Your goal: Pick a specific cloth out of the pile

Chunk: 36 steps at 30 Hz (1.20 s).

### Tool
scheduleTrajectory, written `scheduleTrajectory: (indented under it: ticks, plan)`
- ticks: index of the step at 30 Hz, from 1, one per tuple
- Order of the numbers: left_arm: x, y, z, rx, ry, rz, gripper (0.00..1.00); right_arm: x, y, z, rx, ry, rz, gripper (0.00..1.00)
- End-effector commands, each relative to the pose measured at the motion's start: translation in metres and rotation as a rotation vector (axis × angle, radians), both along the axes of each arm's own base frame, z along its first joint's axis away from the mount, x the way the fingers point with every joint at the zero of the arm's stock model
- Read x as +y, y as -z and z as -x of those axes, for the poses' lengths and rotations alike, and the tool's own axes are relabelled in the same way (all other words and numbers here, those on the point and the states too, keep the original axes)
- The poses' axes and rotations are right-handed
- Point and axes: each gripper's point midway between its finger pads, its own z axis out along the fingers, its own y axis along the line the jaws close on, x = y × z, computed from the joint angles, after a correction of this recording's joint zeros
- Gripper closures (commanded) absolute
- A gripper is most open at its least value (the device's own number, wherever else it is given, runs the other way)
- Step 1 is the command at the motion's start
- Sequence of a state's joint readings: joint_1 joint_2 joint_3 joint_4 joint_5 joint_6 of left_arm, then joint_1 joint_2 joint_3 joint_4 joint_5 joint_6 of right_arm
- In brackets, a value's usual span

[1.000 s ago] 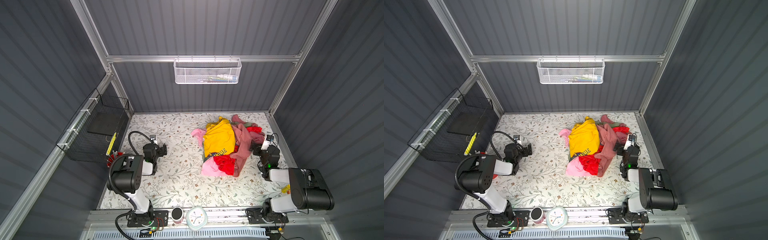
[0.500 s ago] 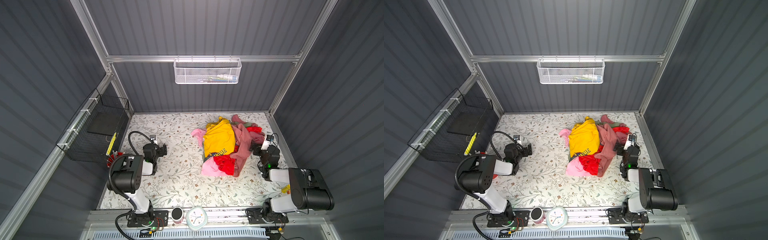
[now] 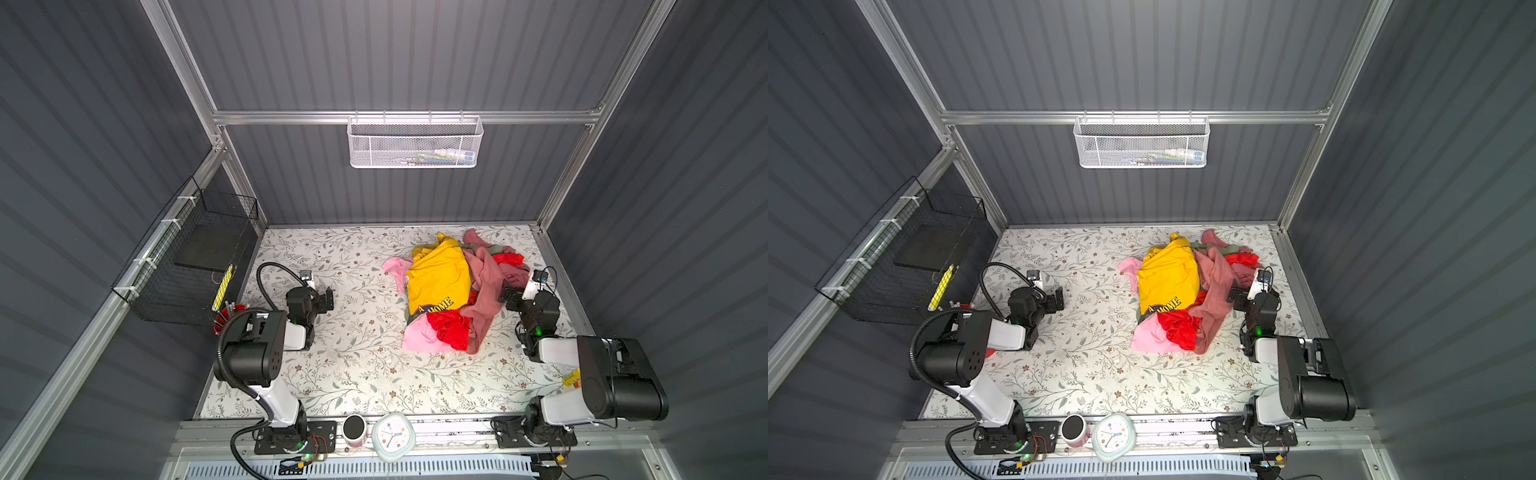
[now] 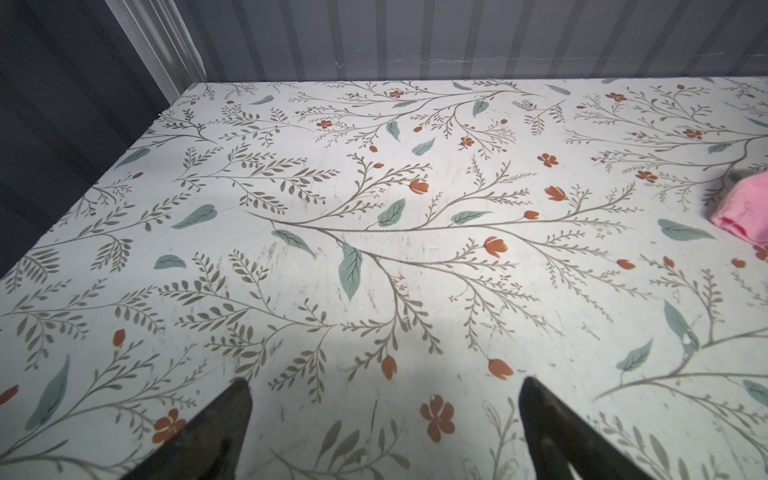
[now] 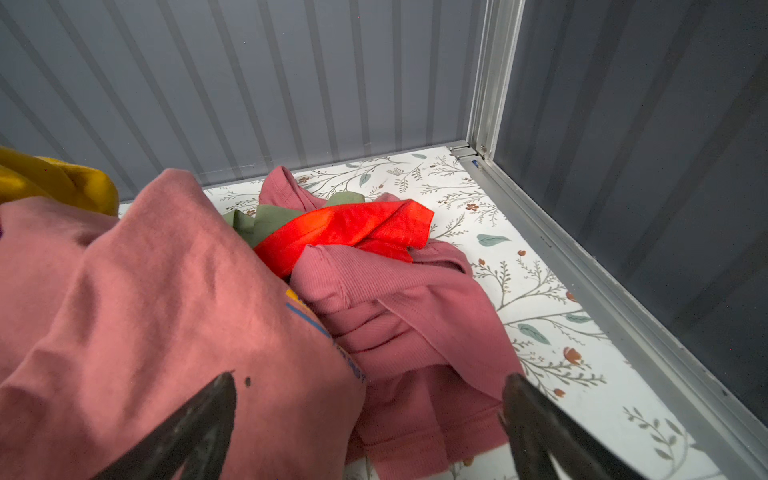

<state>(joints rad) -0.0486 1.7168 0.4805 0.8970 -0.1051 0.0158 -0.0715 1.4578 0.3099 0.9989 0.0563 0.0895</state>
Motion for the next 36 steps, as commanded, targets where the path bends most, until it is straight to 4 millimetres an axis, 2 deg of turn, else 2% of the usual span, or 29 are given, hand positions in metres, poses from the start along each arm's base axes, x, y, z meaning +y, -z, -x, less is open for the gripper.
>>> scheduleTrajectory:
  ticks: [1,3,4,8,10,13,15,18,22,25,32,36]
  plan:
    - [0.017,-0.011,-0.002,-0.004,-0.102,-0.003,0.00,-0.003,-0.015,0.004,-0.039,0.014,0.000,0.01]
    - [0.048,-0.030,0.000,0.086,-0.314,-0.007,0.00,-0.005,-0.032,0.010,-0.006,0.033,-0.016,0.01]
    - [0.057,-0.041,0.002,0.118,-0.377,0.006,0.00,-0.006,-0.041,0.014,0.024,0.047,-0.041,0.01]
    - [0.036,-0.079,0.004,0.097,-0.284,0.099,0.00,0.010,-0.088,0.026,0.021,-0.020,-0.136,0.01]
    - [0.028,-0.089,0.012,0.047,-0.276,0.217,0.00,0.032,-0.111,0.035,-0.007,-0.129,-0.198,0.01]
    - [0.005,-0.086,0.018,0.052,-0.217,0.360,0.00,0.069,-0.130,0.048,0.002,-0.269,-0.194,0.03]
    - [-0.013,-0.083,0.021,0.060,-0.175,0.374,0.00,0.092,-0.131,0.057,0.043,-0.313,-0.117,0.05]
    - [-0.041,-0.081,0.023,0.085,-0.106,0.289,0.00,0.123,-0.123,0.071,0.117,-0.370,-0.009,0.05]
    - [-0.065,-0.069,0.025,0.137,-0.023,0.281,0.00,0.155,-0.099,0.087,0.215,-0.432,0.060,0.08]
    - [-0.071,-0.061,0.027,0.159,-0.001,0.286,0.00,0.179,-0.082,0.099,0.260,-0.484,0.152,0.10]
    - [-0.083,-0.052,0.031,0.191,0.052,0.297,0.00,0.218,-0.044,0.114,0.373,-0.529,0.484,0.14]
    - [-0.085,-0.048,0.033,0.202,0.061,0.299,0.00,0.236,-0.017,0.120,0.463,-0.567,0.669,0.21]
